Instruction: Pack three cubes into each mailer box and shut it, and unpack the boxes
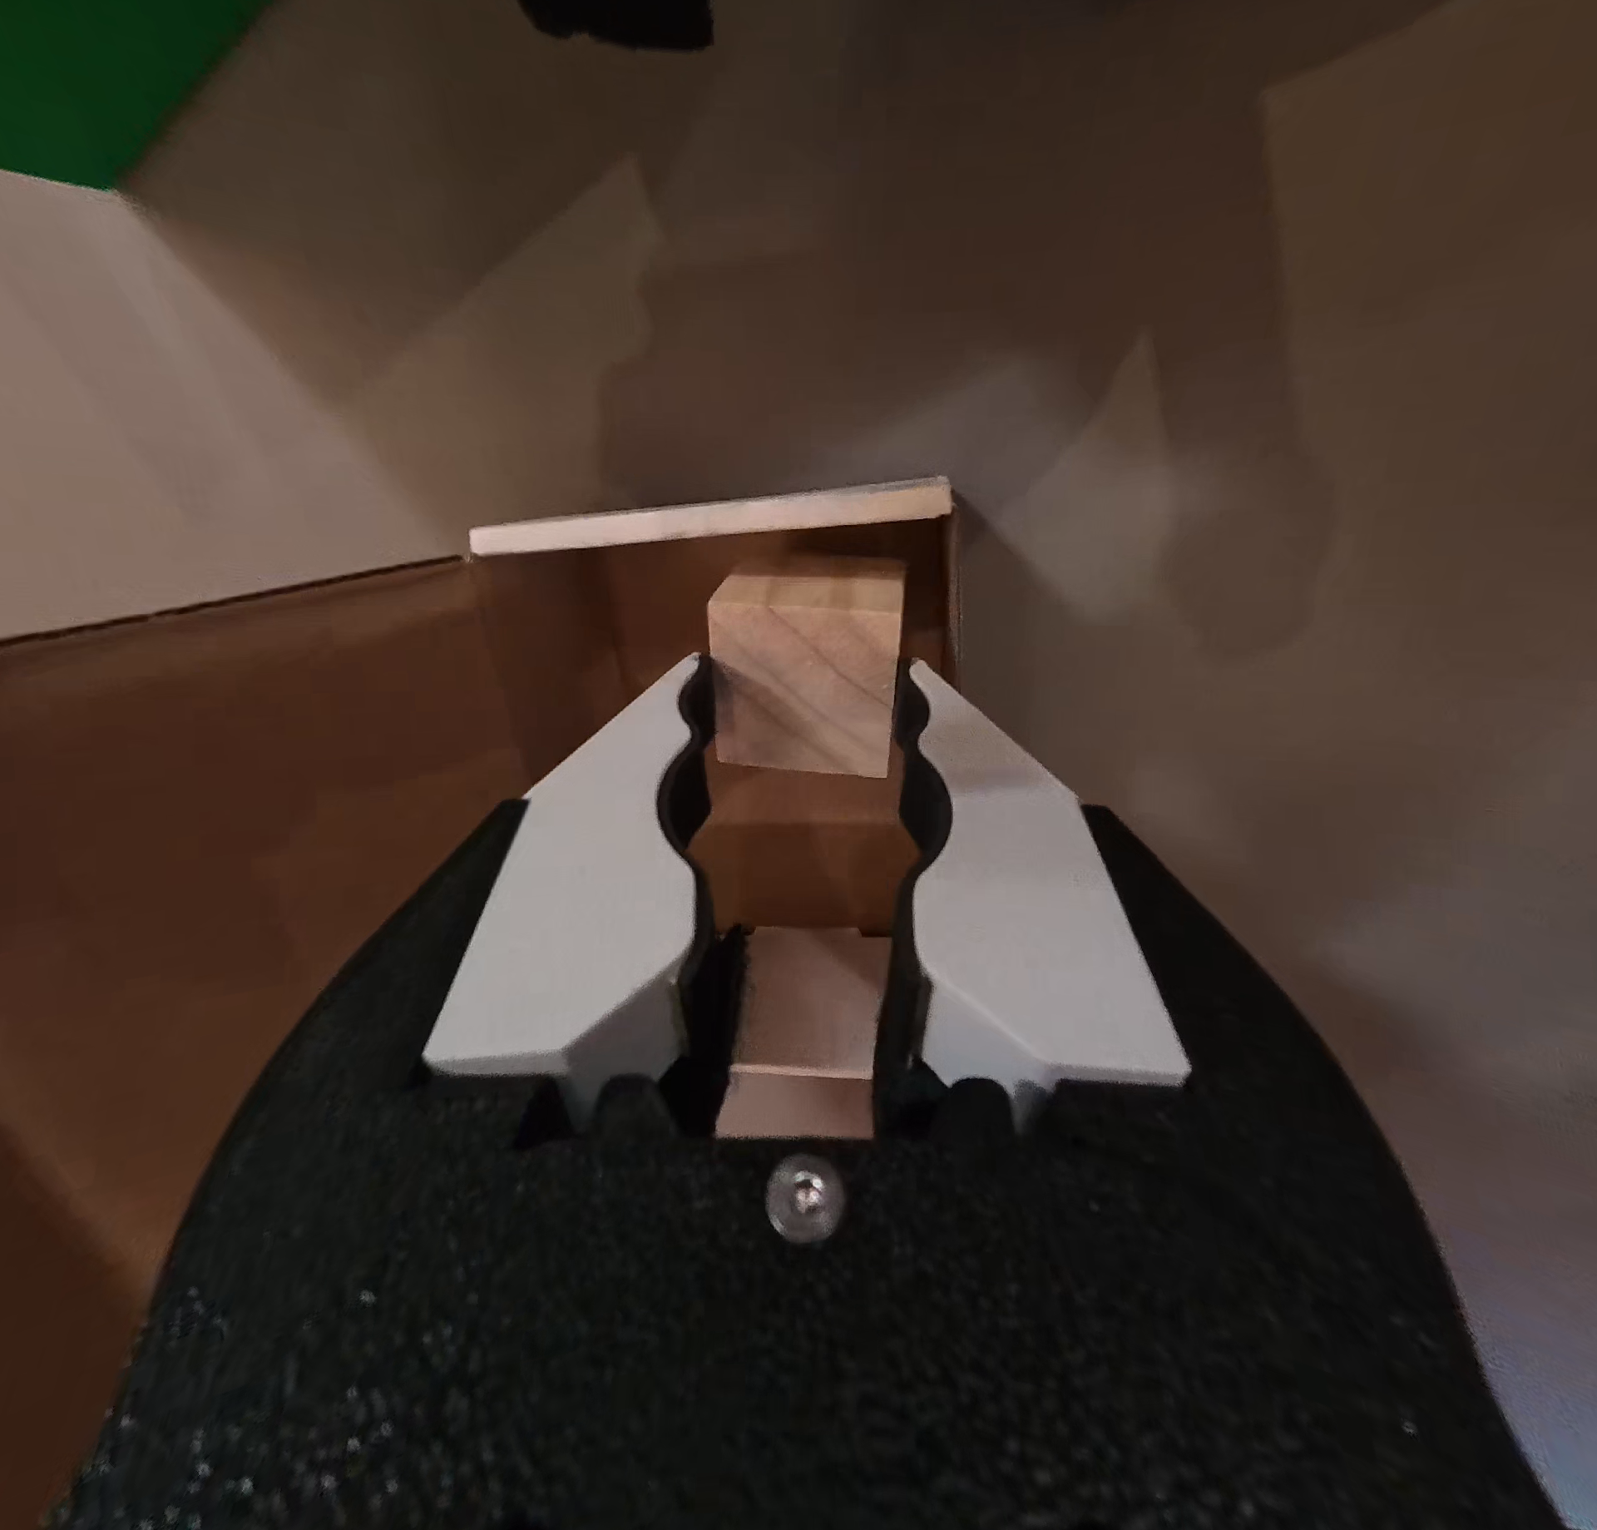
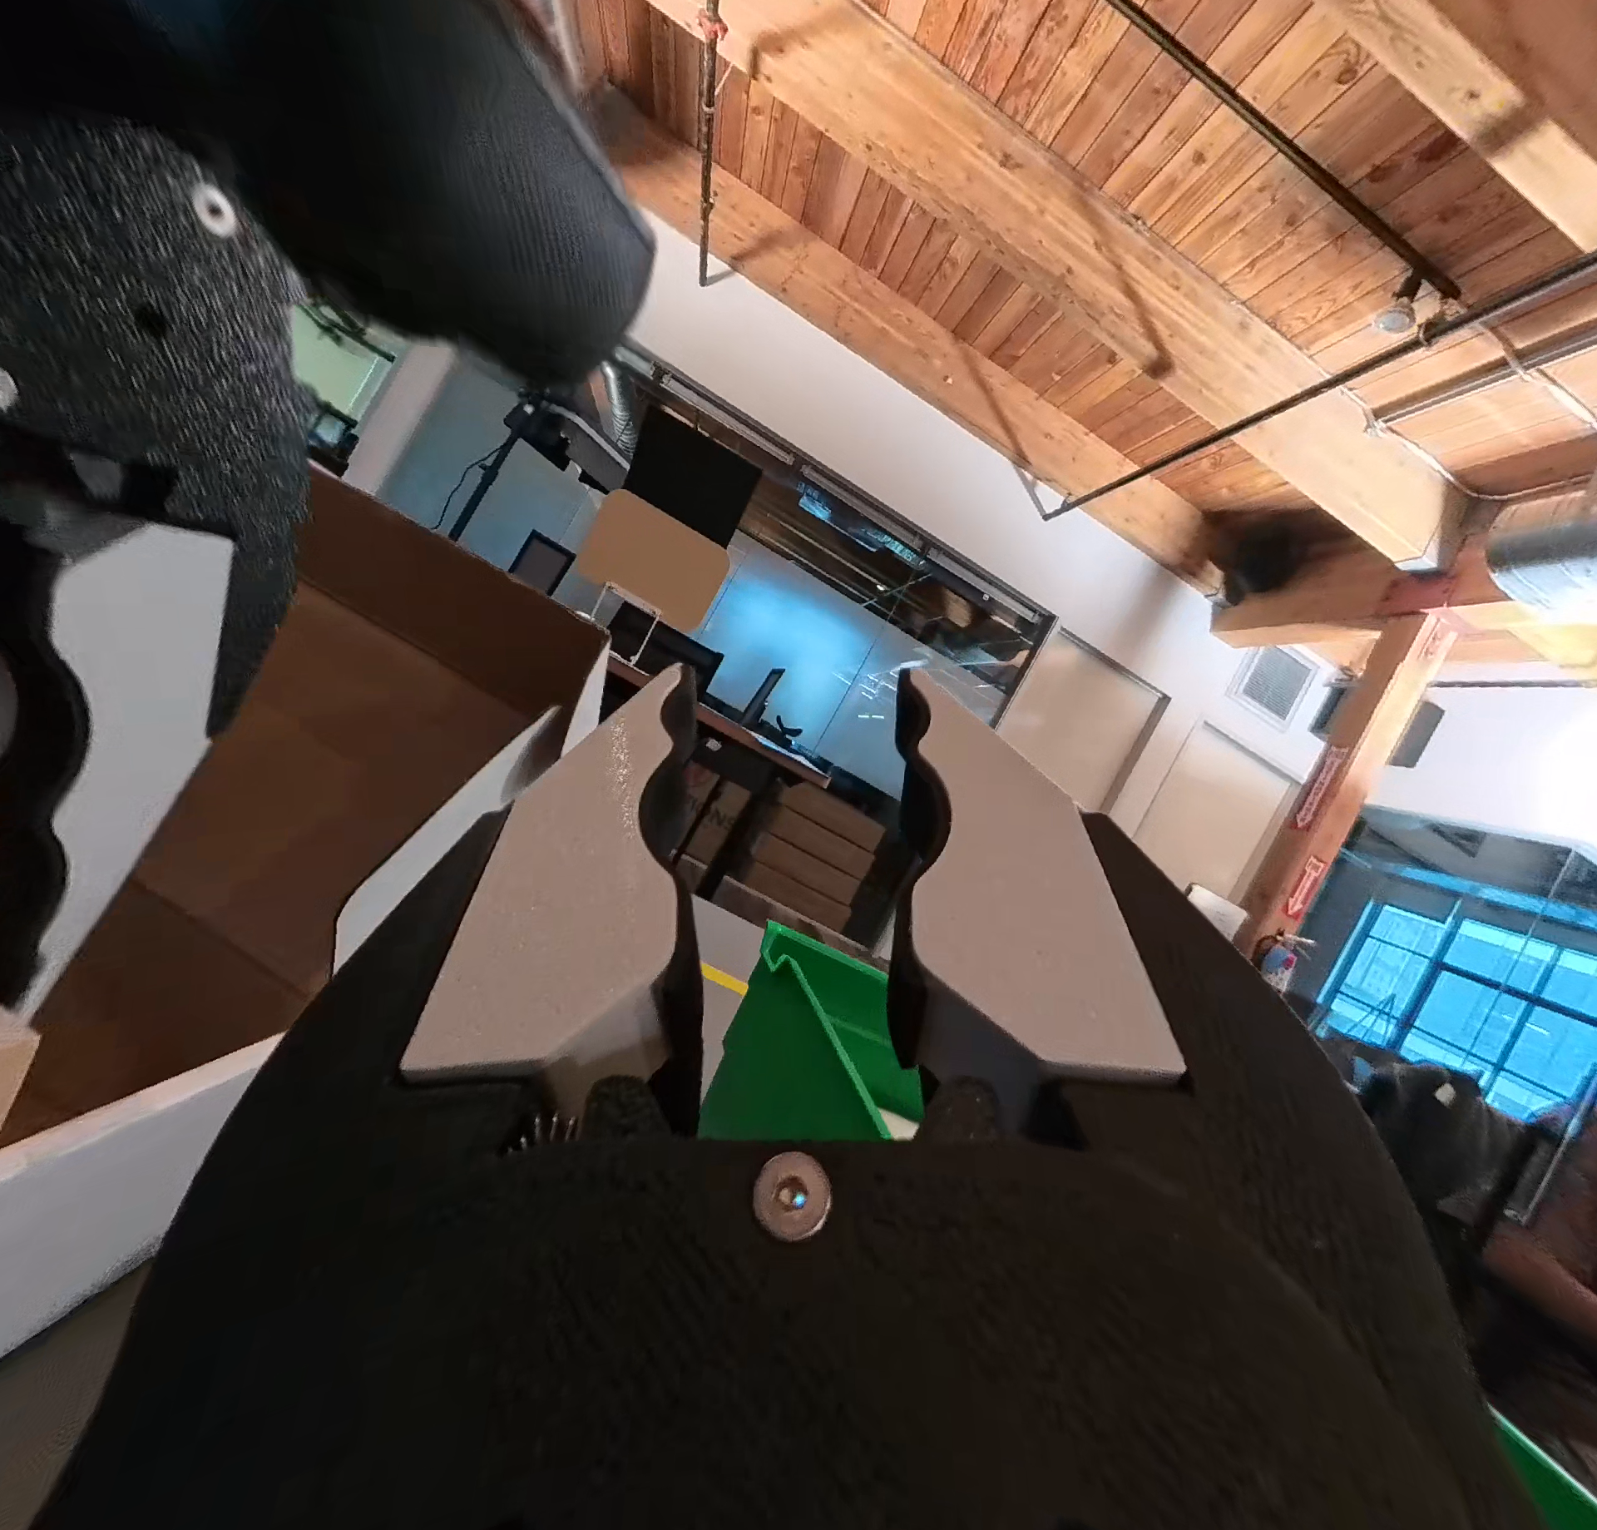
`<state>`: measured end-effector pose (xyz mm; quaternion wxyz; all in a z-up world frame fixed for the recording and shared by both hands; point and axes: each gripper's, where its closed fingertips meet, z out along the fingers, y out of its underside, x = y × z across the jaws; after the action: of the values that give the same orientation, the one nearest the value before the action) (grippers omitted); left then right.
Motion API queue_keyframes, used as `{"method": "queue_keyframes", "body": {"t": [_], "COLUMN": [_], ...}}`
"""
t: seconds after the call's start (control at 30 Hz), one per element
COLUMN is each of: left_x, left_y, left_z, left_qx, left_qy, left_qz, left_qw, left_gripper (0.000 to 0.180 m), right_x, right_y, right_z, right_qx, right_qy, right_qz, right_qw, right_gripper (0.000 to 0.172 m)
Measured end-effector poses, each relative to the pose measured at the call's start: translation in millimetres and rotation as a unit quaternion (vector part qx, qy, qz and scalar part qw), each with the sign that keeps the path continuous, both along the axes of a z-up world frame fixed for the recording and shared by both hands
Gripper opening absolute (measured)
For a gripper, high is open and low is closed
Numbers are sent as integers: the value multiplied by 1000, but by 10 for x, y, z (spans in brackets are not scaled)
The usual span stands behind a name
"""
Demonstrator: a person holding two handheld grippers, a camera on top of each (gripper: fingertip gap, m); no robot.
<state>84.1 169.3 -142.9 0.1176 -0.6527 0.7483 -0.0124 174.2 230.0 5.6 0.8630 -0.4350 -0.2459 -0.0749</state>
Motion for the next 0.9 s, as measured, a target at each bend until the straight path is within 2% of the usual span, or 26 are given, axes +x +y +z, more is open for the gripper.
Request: {"method": "queue_keyframes", "body": {"t": [0.03, 0.23, 0.33, 0.43, 0.5, 0.63, 0.7, 0.8, 0.83, 0.9], "left_x": [-10, 60, 72, 42, -97, -732, -1241, -2250, -2540, -2993], "left_y": [10, 22, 69, 72, 68, -130, -291, -580, -705, -939], "left_z": [-30, -168, -168, 19, 276, 894, 1073, 1089, 1045, 926], "left_qx": [-2, -24, -8, 5, 31, 98, 121, 144, 132, 86], "left_qy": [8, 6, 5, -18, -33, -50, -28, 70, 88, 89], "left_qz": [0, 23, 30, 37, 47, 72, 107, 176, 202, 274], "left_qw": [1000, 999, 1000, 999, 998, 991, 986, 971, 966, 954], "left_gripper": [40, 42, 54, 66, 76, 86, 90, 97, 99, 92], "right_x": [0, -11, -26, -23, -17, -34, -58, -102, -120, -148], "right_y": [-6, -27, -54, -109, -136, -192, -205, -217, -234, -255], "right_z": [8, 31, 42, 77, 93, 142, 158, 172, 183, 194], "right_qx": [2, 4, 9, 19, 21, 29, 32, 36, 40, 42], "right_qy": [0, 0, -6, -8, -6, -3, -5, -16, -19, -20], "right_qz": [1, 6, 7, 5, 7, 16, 18, 15, 16, 20], "right_qw": [1000, 1000, 1000, 1000, 1000, 999, 999, 999, 999, 999], "right_gripper": [45, 44, 45, 44, 44, 44, 44, 44, 44, 43]}}
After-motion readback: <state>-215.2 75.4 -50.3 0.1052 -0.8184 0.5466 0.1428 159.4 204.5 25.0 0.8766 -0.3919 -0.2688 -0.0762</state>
